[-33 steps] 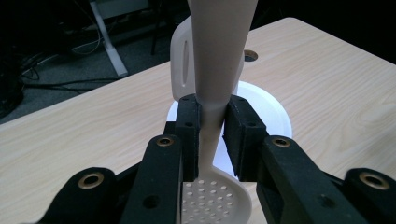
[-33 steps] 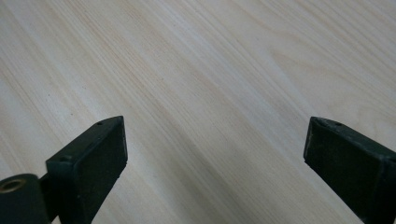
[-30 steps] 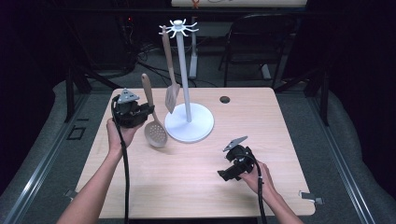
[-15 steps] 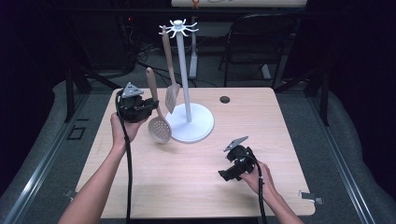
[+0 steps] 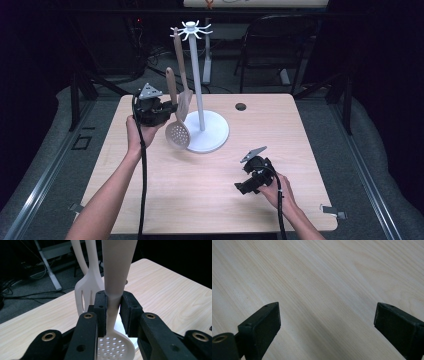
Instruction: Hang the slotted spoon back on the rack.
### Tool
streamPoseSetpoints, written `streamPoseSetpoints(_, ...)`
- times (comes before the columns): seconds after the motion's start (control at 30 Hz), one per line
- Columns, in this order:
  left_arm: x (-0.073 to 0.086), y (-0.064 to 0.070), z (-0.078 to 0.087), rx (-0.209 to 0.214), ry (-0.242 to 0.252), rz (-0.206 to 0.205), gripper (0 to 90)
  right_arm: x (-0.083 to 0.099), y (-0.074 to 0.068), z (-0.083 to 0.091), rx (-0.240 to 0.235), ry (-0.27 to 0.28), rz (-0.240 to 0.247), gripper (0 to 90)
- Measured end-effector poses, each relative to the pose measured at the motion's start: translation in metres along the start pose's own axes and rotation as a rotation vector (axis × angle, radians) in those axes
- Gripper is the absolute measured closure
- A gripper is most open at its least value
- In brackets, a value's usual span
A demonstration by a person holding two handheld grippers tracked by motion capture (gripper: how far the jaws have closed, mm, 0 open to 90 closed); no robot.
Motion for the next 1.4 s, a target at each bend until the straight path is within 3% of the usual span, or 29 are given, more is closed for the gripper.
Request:
streamPoseSetpoints(0.77,-0.034,0.001,-0.013,0.014,0.027,0.013,75.9,0.003,0.0,0.0,-0.002,-0.006,-0.003,7.2)
streamPoseSetpoints(1.0,-0.046,-0.001,-0.012,-0.002,0.042,0.008,75.9,0.002,0.0,0.0,-0.001,-0.002,-0.001,7.2)
streamPoseSetpoints(1.4,-0.058,-0.009,-0.011,-0.021,0.07,0.035,75.9,0.002,-0.001,-0.001,-0.009,-0.006,0.0,7.5)
Point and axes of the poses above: each handheld gripper's, and its own axes: z roughly backward along the jaws, x roughly out of its underside, y roughly to its right, the point moved 7 cm from there along -z, roughly forward along the jaws, and after that the axes turned 6 degrees about -z, right-handed, at the moved point
